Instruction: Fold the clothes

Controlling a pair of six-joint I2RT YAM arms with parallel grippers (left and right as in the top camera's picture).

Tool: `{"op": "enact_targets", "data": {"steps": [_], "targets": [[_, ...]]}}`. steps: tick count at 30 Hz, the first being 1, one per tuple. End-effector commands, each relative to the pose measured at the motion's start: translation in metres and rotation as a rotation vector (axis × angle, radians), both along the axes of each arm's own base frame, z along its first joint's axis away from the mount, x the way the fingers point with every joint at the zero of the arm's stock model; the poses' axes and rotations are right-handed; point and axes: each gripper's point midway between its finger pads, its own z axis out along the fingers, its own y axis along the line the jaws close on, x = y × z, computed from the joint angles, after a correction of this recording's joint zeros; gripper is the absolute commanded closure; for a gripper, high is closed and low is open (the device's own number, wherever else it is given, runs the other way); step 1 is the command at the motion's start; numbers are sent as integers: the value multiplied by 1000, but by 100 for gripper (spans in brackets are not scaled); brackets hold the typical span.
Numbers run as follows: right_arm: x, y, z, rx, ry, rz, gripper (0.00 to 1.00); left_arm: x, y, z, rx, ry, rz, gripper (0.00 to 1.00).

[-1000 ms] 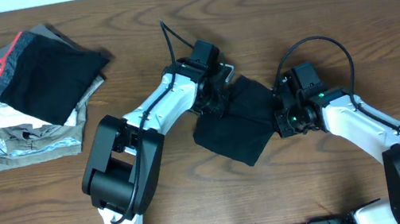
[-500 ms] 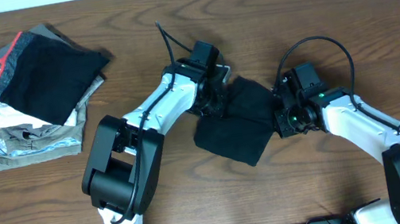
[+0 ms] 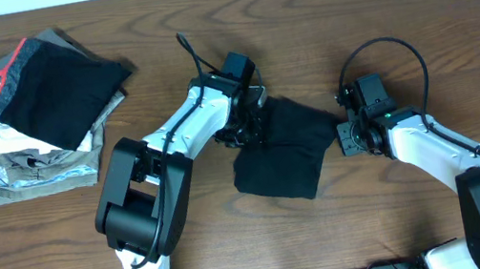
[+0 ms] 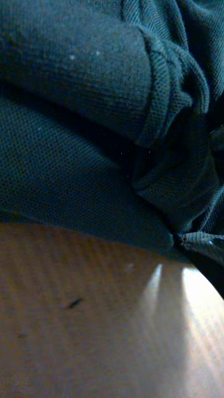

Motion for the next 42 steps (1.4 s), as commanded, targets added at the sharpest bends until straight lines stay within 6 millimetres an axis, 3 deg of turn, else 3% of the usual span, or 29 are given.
{"op": "enact_targets", "data": {"steps": [1, 5, 8, 13, 16, 20, 22, 26, 30, 34, 37, 42], "targets": [[7, -11, -2, -57, -32, 5, 44, -18, 10, -20, 52, 106, 62, 62], [18, -8, 3, -49, -81, 11, 43, -28, 6, -16, 20, 163, 69, 62], [21, -8, 5, -49, -95, 17, 42, -35, 1, -12, -7, 198, 66, 69], [21, -7, 5, -48, -97, 17, 38, -32, -1, -2, -24, 156, 35, 67], [21, -6, 9, -40, -98, 20, 33, -26, -4, 15, -56, 99, 6, 63], [24, -4, 29, -26, -129, 22, 31, -18, -3, 43, -74, -1, -27, 55], [27, -1, 45, -7, -158, 27, 30, -11, 4, 53, -40, -64, -25, 43], [25, 10, 72, 64, -209, 54, 31, 7, 26, 66, 62, -188, 2, 37], [17, 13, 84, 88, -213, 65, 31, 22, 39, 71, 64, -224, 45, 33], [5, 23, 81, 137, -166, 97, 31, 39, 48, 71, 18, -244, 73, 29], [-2, 30, 78, 156, -135, 118, 31, 44, 40, 71, -97, -227, 42, 27], [-4, 33, 77, 156, -132, 128, 31, 34, 21, 64, -246, -156, -46, 20]]}}
